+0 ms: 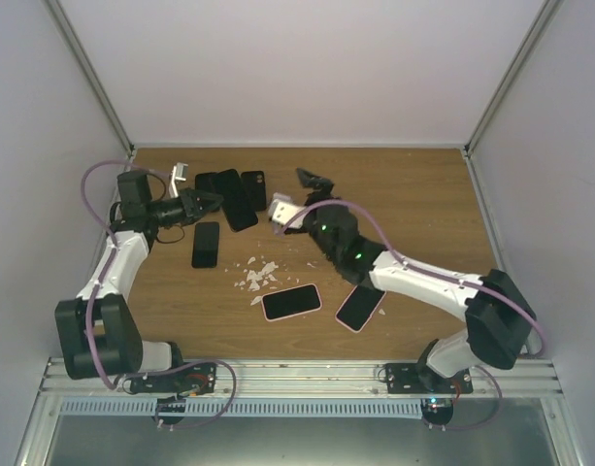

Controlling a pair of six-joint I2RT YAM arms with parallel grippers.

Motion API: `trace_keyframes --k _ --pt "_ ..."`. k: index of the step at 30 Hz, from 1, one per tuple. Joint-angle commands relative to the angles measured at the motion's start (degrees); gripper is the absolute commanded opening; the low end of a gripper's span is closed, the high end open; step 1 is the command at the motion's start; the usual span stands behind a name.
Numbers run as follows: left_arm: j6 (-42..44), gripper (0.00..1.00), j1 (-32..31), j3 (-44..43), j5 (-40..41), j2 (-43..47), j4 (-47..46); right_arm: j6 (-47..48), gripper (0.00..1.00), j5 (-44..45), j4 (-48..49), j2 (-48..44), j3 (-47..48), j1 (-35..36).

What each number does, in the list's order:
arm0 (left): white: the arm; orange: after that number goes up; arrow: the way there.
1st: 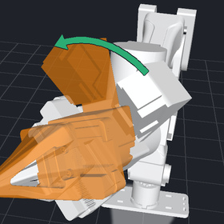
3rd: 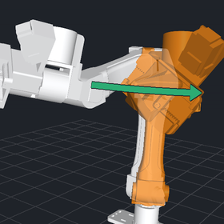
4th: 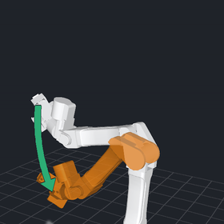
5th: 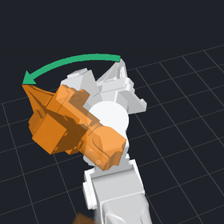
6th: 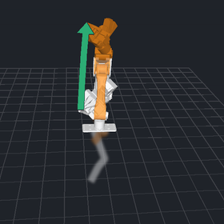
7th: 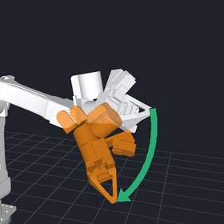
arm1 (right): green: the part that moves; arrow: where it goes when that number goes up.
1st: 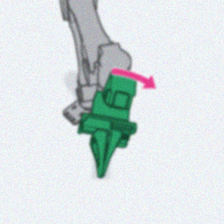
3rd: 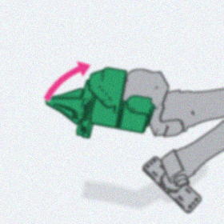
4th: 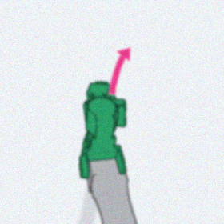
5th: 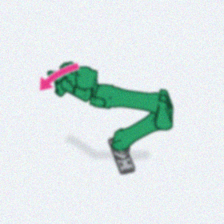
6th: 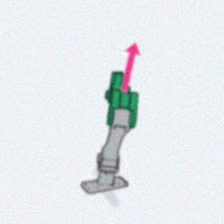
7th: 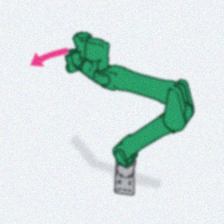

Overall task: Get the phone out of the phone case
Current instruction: Place the phone at the center of the board.

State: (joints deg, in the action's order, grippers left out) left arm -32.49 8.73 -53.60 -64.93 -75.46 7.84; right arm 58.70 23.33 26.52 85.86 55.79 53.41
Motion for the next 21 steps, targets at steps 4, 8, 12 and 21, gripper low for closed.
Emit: trace_keyframes --k 4,8,12,21 --pt "14.61 0.0 -2.0 -1.68 -1.03 -6.45 3.83 -23.36 1.0 -8.78 -23.78 -5.94 3.93 -9.66" --pt "19.98 0.0 -3.37 -2.47 -2.92 -10.81 7.49 -28.26 1.0 -19.73 -32.87 -8.1 5.23 -14.73" --pt "27.34 0.0 -5.2 -4.44 -0.94 -15.32 13.37 -30.2 1.0 -30.72 -38.45 -10.14 5.39 -18.32" --pt "29.8 0.0 -6.06 -4.87 -1.17 -24.26 14.93 -31.7 1.0 -43.05 -42.99 -11.07 4.94 -20.92"
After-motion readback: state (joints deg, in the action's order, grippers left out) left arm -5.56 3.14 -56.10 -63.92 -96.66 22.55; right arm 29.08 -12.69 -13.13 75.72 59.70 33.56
